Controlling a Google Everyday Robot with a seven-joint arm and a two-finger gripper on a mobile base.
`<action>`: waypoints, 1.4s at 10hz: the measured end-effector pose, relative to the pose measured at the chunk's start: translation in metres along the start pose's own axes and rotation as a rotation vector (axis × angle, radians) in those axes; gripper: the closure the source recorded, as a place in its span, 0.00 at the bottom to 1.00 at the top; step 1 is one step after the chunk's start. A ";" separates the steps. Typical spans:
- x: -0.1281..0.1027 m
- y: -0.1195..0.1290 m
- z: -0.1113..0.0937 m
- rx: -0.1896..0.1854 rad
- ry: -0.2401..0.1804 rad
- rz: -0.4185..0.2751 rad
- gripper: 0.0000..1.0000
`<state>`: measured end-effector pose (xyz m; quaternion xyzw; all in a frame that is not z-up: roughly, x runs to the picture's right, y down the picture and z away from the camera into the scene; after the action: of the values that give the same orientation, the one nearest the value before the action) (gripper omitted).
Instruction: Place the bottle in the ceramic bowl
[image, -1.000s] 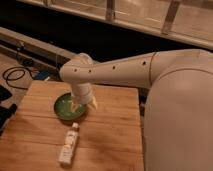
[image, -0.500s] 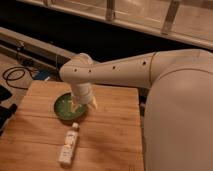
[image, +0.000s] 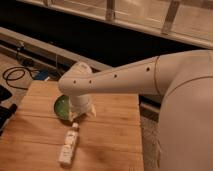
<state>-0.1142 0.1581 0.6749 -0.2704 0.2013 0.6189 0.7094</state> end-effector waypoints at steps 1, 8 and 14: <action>0.021 0.009 0.007 -0.010 -0.003 -0.006 0.35; 0.072 0.031 0.024 -0.031 -0.016 -0.029 0.35; 0.055 0.051 0.029 -0.008 -0.004 -0.059 0.35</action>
<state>-0.1576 0.2231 0.6567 -0.2780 0.1895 0.5990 0.7267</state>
